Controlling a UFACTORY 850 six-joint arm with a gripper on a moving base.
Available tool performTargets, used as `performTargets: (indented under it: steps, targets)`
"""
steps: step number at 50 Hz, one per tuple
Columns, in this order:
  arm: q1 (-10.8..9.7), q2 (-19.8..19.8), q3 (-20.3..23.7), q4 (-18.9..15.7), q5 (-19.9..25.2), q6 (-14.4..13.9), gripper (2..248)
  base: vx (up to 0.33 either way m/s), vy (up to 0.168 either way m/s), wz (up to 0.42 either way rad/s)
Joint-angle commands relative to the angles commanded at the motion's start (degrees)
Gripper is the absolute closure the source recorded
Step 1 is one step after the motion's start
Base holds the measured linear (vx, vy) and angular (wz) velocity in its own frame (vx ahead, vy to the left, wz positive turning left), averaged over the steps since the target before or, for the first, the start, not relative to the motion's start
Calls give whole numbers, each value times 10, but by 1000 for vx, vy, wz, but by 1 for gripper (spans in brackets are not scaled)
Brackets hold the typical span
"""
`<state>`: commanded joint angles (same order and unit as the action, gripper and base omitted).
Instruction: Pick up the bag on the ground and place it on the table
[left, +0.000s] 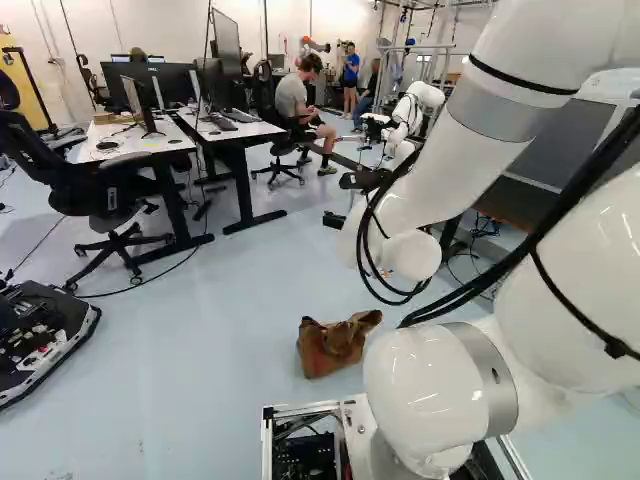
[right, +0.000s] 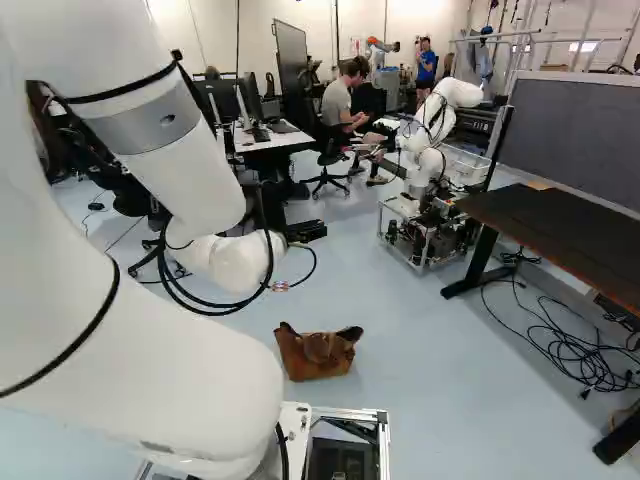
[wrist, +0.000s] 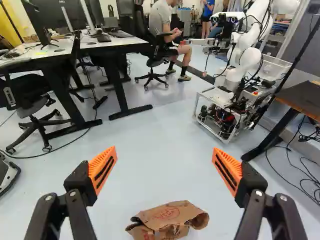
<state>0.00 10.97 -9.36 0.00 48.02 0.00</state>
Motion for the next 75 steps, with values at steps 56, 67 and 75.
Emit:
performTargets:
  steps: [56,67,75]
  targets:
    - [0,-204,-160,46,-113,0,3,0,0,0]
    - [0,-241,-183,70,-141,0,3,0,0,0]
    - [0,-262,-195,89,-164,0,3,0,0,0]
